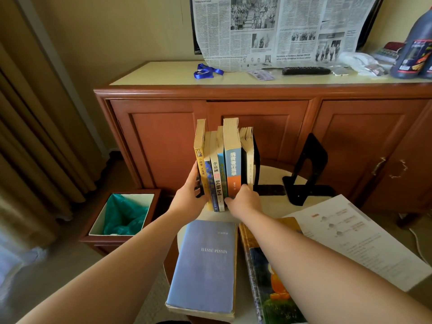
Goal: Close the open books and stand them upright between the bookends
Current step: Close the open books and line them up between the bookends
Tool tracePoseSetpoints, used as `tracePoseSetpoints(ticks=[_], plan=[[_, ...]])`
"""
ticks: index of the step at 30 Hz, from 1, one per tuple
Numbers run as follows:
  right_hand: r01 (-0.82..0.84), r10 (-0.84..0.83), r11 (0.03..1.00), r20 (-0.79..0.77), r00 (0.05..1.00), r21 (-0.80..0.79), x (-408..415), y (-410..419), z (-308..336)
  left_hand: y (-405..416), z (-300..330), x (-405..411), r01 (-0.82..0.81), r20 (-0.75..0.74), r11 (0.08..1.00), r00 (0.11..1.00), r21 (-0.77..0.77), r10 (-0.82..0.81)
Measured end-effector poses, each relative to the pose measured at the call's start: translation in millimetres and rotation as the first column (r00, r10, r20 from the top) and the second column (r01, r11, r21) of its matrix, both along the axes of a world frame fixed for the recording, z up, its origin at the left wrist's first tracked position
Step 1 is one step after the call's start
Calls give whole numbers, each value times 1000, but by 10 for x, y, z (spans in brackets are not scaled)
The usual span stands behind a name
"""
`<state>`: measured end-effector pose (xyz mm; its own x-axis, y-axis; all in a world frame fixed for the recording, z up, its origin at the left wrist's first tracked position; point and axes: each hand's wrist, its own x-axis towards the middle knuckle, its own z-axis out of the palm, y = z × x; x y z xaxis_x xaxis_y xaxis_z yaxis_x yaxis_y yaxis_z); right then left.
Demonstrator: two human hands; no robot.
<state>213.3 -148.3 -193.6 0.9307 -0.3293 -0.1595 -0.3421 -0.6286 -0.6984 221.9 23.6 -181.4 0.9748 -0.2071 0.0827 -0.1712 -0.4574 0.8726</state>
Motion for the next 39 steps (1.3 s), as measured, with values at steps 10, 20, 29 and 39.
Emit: tracePoseSetpoints(ticks=[10,20,29,39], plan=[[13,-9,998,65,998,-60,45,26,-28,33,-38,60,40,1,999,999,-26,-40],[-130,129,991,-32,991,-23,86,34,-14,18,-40,25,10,-30,999,999,-43,-11],[-47,66,996,269,961,-77,-286,-100,202,-19,47,-85,-46,-6,999,999,-15,46],[133,-50,979,454,889,-152,-246,-163,528,-64,176,-123,-105,9,994,994,35,105]])
